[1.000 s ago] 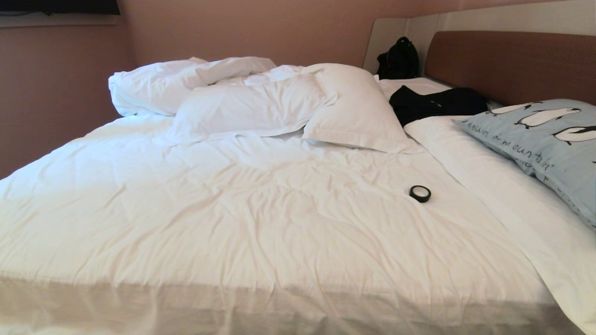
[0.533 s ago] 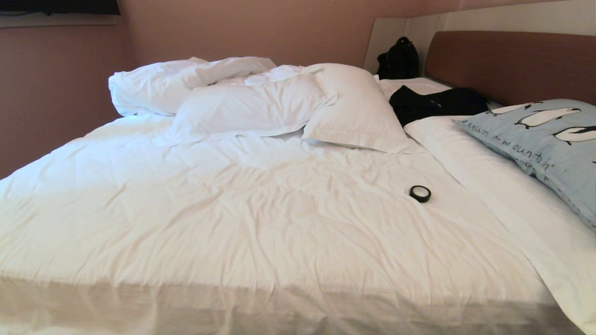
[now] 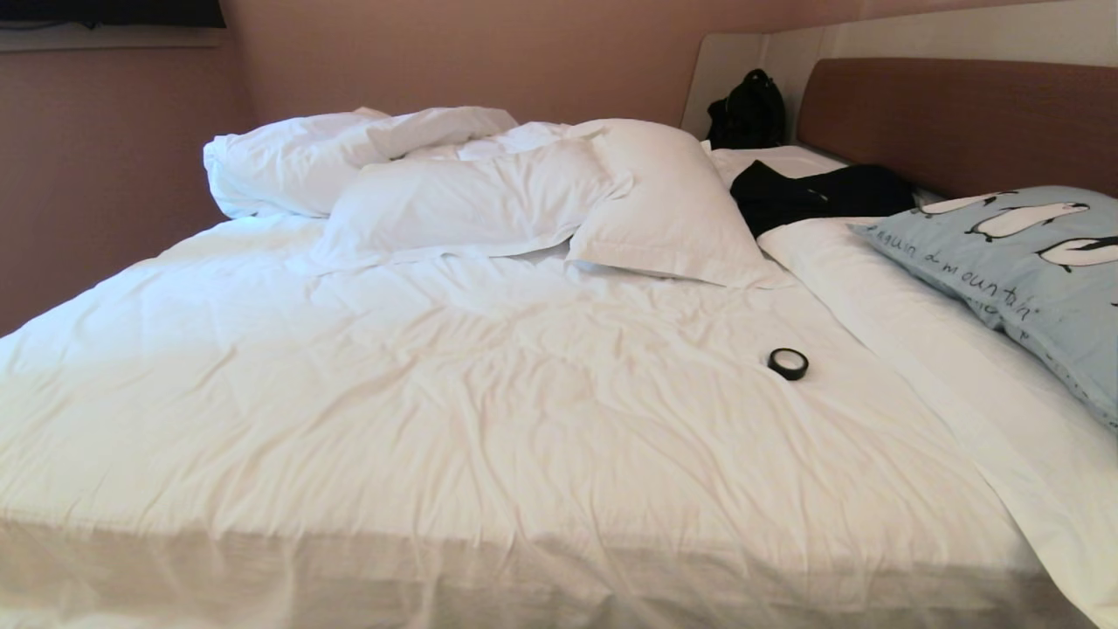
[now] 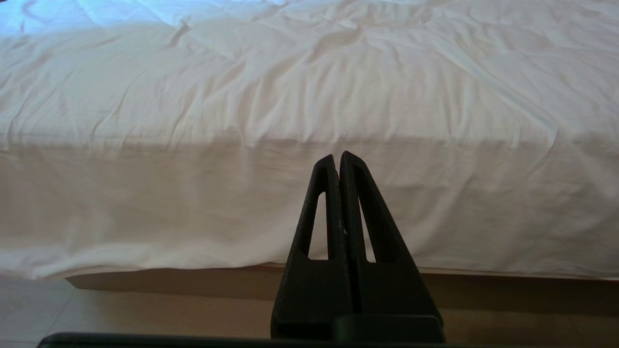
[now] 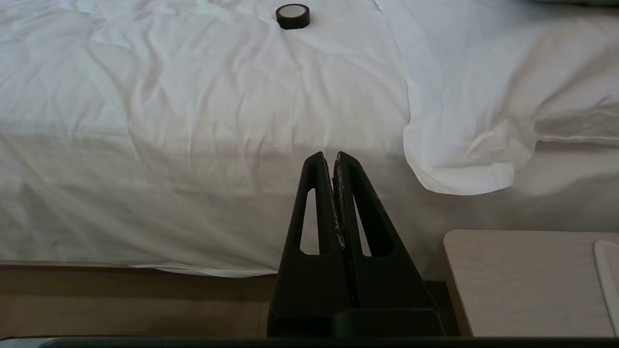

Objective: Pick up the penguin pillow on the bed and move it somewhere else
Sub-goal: Pick up the pillow

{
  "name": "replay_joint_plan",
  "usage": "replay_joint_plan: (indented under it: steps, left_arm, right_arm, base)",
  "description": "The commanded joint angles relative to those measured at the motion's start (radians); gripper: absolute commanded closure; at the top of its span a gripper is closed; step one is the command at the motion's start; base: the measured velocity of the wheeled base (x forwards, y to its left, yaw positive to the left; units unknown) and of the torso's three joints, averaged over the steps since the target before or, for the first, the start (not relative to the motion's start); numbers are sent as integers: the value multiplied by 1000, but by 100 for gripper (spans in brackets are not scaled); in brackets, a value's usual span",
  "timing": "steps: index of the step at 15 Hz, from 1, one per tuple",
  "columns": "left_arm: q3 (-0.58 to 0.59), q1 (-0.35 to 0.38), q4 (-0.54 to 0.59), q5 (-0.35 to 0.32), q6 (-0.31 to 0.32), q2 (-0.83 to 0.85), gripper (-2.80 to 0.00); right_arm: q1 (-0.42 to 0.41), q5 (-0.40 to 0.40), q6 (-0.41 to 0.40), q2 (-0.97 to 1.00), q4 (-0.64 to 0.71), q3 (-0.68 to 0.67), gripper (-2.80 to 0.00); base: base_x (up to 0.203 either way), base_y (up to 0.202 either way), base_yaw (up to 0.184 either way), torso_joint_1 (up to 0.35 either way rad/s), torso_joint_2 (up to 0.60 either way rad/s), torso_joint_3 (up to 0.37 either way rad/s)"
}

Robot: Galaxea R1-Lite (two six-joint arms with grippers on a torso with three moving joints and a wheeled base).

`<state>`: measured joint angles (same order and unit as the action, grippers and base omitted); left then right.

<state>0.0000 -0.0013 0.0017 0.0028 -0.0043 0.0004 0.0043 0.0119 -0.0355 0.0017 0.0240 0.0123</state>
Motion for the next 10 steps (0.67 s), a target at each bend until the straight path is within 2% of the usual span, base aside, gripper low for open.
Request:
replay_joint_plan:
  steps: [1,6,10]
  left_arm:
    - [2,0,0,0,0,0,0]
    - [2,0,0,0,0,0,0]
    - [2,0,0,0,0,0,0]
  right_arm:
    - [0,0,-6,1,2,1,0]
    - [0,-15,-67,0,1,3,0]
    - [0,-17,-67,0,1,3,0]
  base:
    - [0,0,0,0,0,0]
    - [0,0,0,0,0,0]
    - [0,0,0,0,0,0]
